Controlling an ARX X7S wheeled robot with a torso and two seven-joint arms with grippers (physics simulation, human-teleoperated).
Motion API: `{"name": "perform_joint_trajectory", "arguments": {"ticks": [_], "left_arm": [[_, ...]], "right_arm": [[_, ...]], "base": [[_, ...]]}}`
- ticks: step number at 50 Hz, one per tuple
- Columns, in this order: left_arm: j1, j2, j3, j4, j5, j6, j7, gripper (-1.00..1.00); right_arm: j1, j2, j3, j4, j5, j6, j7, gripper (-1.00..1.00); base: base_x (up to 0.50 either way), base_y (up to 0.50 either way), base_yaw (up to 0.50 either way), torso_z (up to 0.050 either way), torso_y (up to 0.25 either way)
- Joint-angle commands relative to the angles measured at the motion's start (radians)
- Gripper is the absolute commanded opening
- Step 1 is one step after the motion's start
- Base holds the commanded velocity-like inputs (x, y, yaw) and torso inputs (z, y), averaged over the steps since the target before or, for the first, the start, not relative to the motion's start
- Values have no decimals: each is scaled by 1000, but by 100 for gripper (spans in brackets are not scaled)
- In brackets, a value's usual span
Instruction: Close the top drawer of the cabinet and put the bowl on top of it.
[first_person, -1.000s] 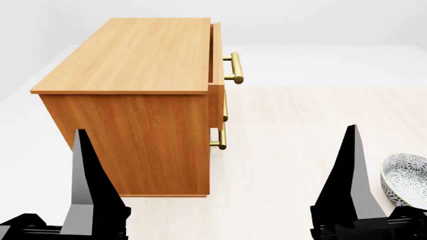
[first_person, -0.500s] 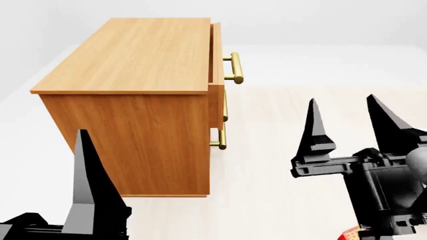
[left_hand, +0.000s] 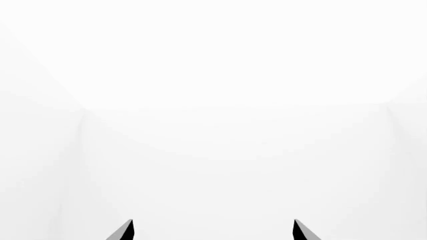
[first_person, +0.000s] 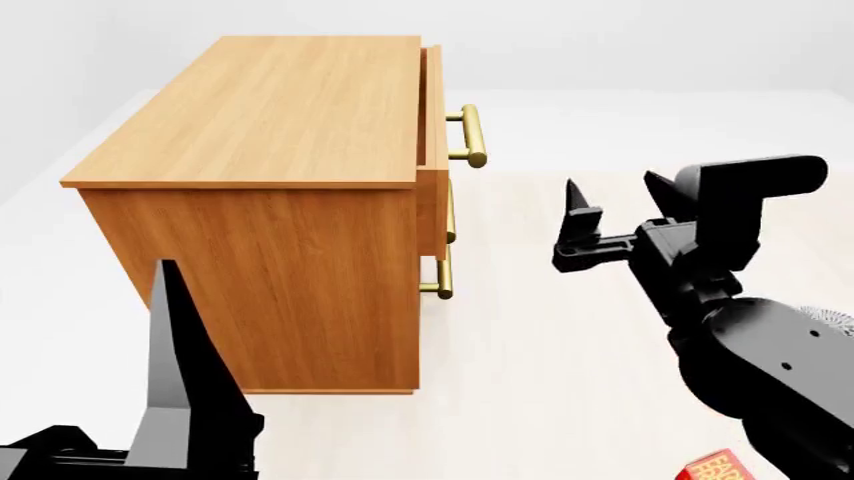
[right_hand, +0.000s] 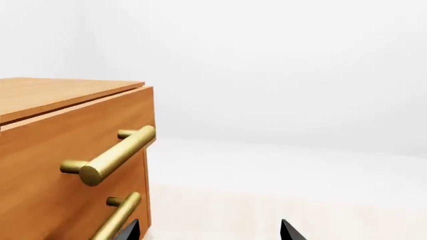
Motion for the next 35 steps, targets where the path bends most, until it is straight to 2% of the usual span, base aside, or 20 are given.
{"name": "perform_joint_trajectory", "arguments": {"ticks": [1,14,28,35], "left_arm": [[-2,11,-12,-17,20,-1,13,100],[-3,7,-10,-21,17,2,9,100],[-4,1,-12,-22,15,4,3,100],[-7,-2,-9,-12,15,-5,0,100]], "right_arm": [[100,-91,-17,217,11,49,-125,100],[116,-107,-31,251,19,51,-221,100],[160,-156,-85,356,-50,1,-463,100],[195,-227,-82,514,-32,-27,-605,100]], "base": [[0,0,0,0,0],[0,0,0,0,1],[0,0,0,0,0],[0,0,0,0,0]]}}
